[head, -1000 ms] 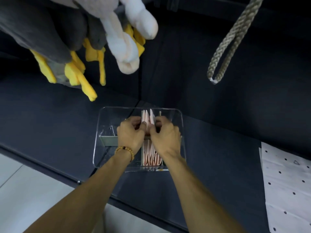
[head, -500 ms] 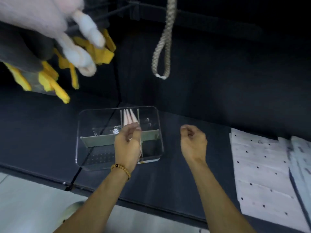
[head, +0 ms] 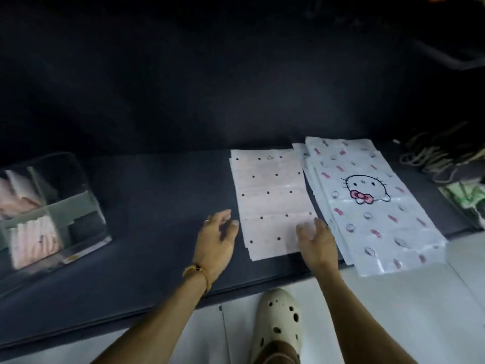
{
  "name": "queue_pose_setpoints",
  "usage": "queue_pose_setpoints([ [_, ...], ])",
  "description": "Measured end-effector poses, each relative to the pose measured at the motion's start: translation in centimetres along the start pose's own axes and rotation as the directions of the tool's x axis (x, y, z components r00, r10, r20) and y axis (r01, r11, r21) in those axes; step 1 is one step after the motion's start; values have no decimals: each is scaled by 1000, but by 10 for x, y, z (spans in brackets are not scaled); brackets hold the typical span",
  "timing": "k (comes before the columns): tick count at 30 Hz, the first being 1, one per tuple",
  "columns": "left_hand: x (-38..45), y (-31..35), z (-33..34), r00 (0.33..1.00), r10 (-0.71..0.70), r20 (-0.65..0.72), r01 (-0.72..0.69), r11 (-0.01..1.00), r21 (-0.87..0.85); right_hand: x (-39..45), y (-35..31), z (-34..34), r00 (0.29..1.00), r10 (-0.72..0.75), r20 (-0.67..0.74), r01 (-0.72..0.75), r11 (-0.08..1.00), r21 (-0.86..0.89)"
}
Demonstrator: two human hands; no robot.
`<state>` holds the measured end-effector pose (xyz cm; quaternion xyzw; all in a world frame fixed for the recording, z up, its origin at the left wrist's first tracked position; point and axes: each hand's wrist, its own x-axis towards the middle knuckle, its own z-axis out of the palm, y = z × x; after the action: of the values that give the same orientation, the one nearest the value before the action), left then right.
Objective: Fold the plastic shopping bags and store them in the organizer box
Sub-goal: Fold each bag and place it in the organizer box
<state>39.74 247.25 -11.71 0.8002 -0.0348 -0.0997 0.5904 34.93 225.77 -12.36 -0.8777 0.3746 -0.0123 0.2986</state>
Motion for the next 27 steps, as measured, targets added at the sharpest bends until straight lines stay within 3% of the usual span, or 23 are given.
queue_pose_setpoints([
  [3, 8, -7, 24, 975, 85, 205, -149, 936, 320, -5, 17, 8, 989, -106, 104, 128, 962, -240],
  [6, 20, -20, 37, 907, 119, 403, -352, 739, 574, -8, 19, 14, 982, -183, 43, 188, 933, -308],
  [8, 25, -27, 42, 894, 112, 434, -395, 654, 645, -7, 18, 14, 979, -204, -9, 191, 931, -312],
  [13, 28, -29, 48, 904, 194, 380, -412, 630, 658, -6, 21, 16, 963, -263, -63, 241, 940, -242],
  [17, 32, -17, 35, 911, 240, 336, -396, 736, 549, -11, 18, 8, 940, -336, -61, 322, 931, -171],
  [21, 29, -1, -8, 910, 243, 336, -393, 763, 513, -35, -4, 1, 864, -493, -100, 486, 870, -88],
  [22, 27, 2, -23, 916, 212, 340, -370, 773, 515, -42, -13, 1, 852, -522, -40, 521, 853, -38],
  [24, 21, 6, -54, 911, 161, 379, -368, 732, 574, -55, -33, 5, 795, -565, 219, 569, 821, 53],
  [27, 7, 4, -95, 874, 81, 479, -409, 654, 637, -71, -50, 24, 618, -587, 522, 742, 655, -142],
])
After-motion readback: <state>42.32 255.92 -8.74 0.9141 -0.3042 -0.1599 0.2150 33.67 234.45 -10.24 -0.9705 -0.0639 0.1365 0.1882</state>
